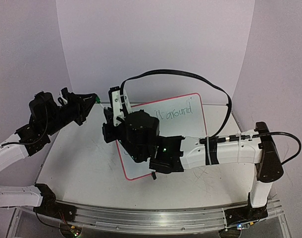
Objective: Write a sentence on the whiteboard
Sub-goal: Insert the whiteboard marker without the cap into the center of the board.
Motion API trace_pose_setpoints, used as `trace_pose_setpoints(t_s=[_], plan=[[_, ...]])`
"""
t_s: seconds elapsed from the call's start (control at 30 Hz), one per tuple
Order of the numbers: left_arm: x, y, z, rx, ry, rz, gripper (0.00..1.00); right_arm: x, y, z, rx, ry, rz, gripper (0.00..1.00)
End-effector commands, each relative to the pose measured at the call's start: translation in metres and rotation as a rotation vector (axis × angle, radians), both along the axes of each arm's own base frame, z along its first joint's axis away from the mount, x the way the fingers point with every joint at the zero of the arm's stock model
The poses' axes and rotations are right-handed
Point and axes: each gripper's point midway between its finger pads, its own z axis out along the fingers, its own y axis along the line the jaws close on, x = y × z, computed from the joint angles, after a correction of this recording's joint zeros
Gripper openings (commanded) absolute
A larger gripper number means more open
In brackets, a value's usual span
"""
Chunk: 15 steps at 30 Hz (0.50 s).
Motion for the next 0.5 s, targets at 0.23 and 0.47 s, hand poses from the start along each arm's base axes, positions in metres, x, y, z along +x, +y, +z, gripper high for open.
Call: trace_pose_setpoints(t_s=[0.23, 0.47], plan=[[-0.003, 0.001, 0.016, -0.029, -0.051, -0.01, 0.0, 0.002, 0.0, 0.025, 0.076, -0.024, -0.024, 0.0], [-0.004, 0.0, 0.017, -0.035, -0.053, -0.016, 0.0, 0.005, 0.008, 0.022, 0.048, -0.046, -0.034, 0.0]])
